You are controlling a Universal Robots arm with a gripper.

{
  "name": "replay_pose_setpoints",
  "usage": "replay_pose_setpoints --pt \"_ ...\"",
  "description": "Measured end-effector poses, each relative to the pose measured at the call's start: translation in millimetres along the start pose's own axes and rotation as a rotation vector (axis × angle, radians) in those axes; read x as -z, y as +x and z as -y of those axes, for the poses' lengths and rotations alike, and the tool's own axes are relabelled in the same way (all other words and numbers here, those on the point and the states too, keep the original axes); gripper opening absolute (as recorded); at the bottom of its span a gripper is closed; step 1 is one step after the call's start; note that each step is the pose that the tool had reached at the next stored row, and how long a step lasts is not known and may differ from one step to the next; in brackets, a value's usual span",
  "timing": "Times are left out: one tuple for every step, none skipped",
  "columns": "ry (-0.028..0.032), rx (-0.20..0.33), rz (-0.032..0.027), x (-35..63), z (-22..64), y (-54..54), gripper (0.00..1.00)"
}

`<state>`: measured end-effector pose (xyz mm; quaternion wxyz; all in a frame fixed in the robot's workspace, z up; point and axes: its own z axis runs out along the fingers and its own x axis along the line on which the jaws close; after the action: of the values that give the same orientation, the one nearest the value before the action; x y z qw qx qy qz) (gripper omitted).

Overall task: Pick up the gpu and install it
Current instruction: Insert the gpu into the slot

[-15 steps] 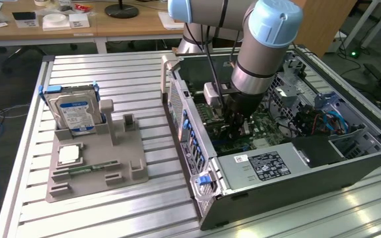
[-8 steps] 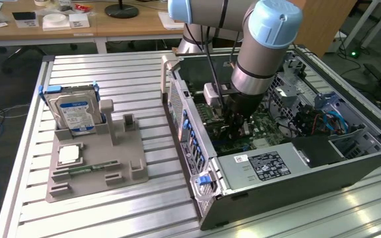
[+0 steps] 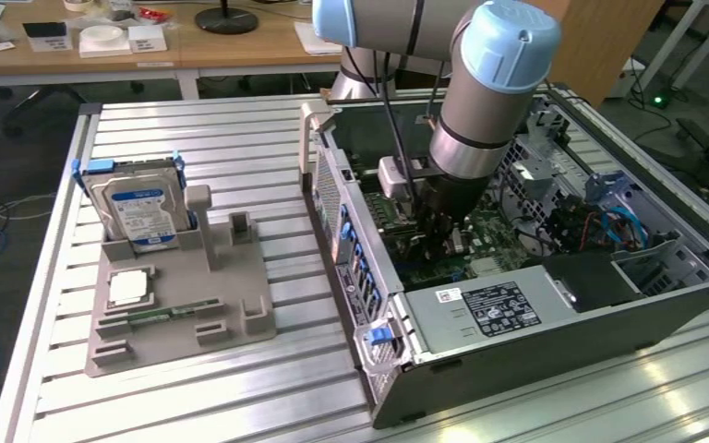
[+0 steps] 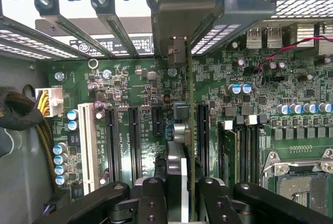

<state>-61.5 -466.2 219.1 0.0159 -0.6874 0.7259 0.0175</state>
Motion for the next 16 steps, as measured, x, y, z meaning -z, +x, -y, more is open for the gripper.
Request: replay_pose_setpoints --pt "0.0000 0.000 0.0001 -0.1 0.0 0.0 0.28" --pt "-0.0001 0.000 0.0001 -0.1 0.0 0.0 0.28" --pt "0.0000 0.000 0.0001 -0.1 0.0 0.0 0.28" --pt "0.0001 0.000 0.0005 0.1 0.0 -0.1 0.28" --pt "0.0004 0.000 0.0012 0.5 0.0 -0.2 0.28" --pt "0.0013 0.000 0.0034 0.5 0.1 -0.4 0.28" --pt "0.0009 0.000 0.0025 1.6 0.1 -0.4 0.28" --pt "0.0005 0.000 0.0016 2.1 0.1 -0.4 0.28" --pt "0.0002 0.000 0.0009 2.5 0.0 -0.2 0.28" --pt "0.0001 0.000 0.0008 2.5 0.0 -0.2 0.28" --pt "0.0002 0.000 0.0008 2.5 0.0 -0.2 0.28" --pt "0.0002 0.000 0.0007 2.6 0.0 -0.2 0.28" --pt "0.0002 0.000 0.0005 2.6 0.0 -0.2 0.28" --pt "0.0001 0.000 0.0006 2.6 0.0 -0.2 0.28" --pt "0.0002 0.000 0.0005 2.6 0.0 -0.2 0.28" --pt "0.0001 0.000 0.0005 2.6 0.0 -0.2 0.28"
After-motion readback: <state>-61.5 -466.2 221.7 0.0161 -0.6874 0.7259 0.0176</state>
